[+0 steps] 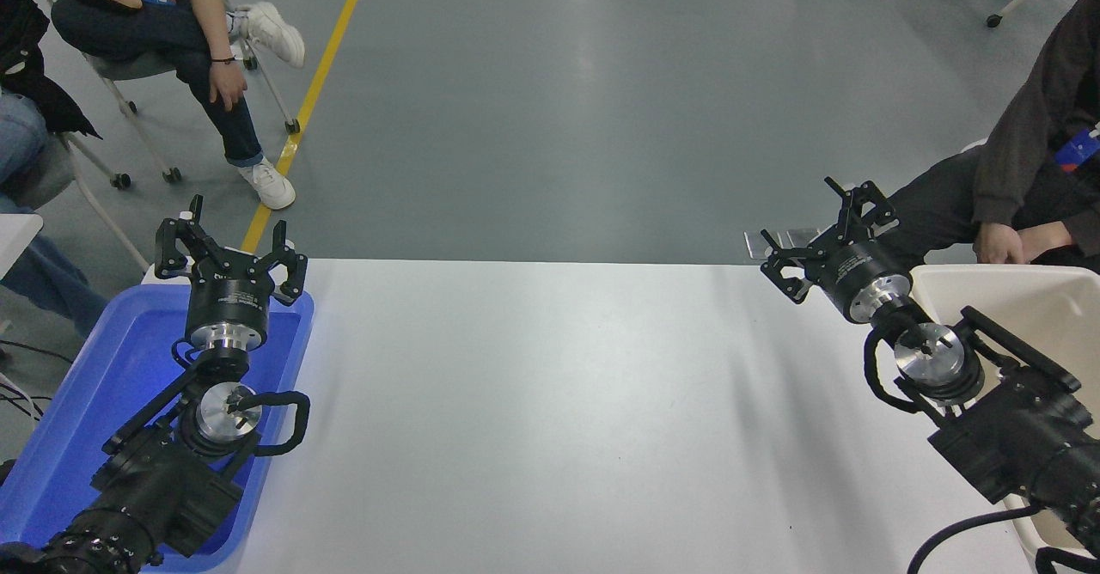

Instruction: Pick up paper ball place in dustbin

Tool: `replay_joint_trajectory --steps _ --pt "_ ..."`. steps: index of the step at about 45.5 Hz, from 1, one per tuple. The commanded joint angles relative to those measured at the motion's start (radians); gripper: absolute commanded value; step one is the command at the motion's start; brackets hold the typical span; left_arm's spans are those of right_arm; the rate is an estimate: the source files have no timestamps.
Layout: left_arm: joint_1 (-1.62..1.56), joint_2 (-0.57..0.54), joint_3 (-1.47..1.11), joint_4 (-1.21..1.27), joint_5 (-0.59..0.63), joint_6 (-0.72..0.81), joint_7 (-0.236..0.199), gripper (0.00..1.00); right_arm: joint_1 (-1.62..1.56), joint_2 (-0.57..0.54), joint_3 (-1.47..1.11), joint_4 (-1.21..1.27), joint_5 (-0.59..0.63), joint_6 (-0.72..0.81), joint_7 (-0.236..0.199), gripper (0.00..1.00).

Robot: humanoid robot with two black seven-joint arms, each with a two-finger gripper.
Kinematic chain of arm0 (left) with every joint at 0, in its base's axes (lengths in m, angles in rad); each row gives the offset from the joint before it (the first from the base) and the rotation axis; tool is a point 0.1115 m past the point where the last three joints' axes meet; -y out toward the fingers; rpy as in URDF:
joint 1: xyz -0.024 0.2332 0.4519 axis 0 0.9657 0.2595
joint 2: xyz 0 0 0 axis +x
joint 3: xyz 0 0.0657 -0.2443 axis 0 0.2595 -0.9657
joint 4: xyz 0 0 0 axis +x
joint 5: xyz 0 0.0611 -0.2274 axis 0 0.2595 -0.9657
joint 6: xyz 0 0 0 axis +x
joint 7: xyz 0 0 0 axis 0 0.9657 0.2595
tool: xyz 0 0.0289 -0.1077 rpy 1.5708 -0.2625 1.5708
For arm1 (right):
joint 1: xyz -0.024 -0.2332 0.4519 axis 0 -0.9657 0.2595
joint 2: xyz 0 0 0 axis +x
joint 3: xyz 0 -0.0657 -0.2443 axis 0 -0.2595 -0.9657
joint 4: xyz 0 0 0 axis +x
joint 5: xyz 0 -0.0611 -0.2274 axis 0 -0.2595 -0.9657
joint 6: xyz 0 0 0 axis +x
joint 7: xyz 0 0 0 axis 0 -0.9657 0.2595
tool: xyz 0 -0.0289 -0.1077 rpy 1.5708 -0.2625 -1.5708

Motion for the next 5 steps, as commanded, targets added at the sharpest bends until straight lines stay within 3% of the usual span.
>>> replay_joint_trajectory --steps 1,5 --pt "0.0 0.0 0.0 0.0 0.0 0.0 0.0 0.99 -0.031 0.021 0.02 -0.068 0.037 0.078 0.001 1.0" --pt "0.0 0.0 0.0 0.0 0.0 0.0 0.0 0.99 -0.034 0.019 0.02 -0.097 0.037 0.105 0.001 1.0"
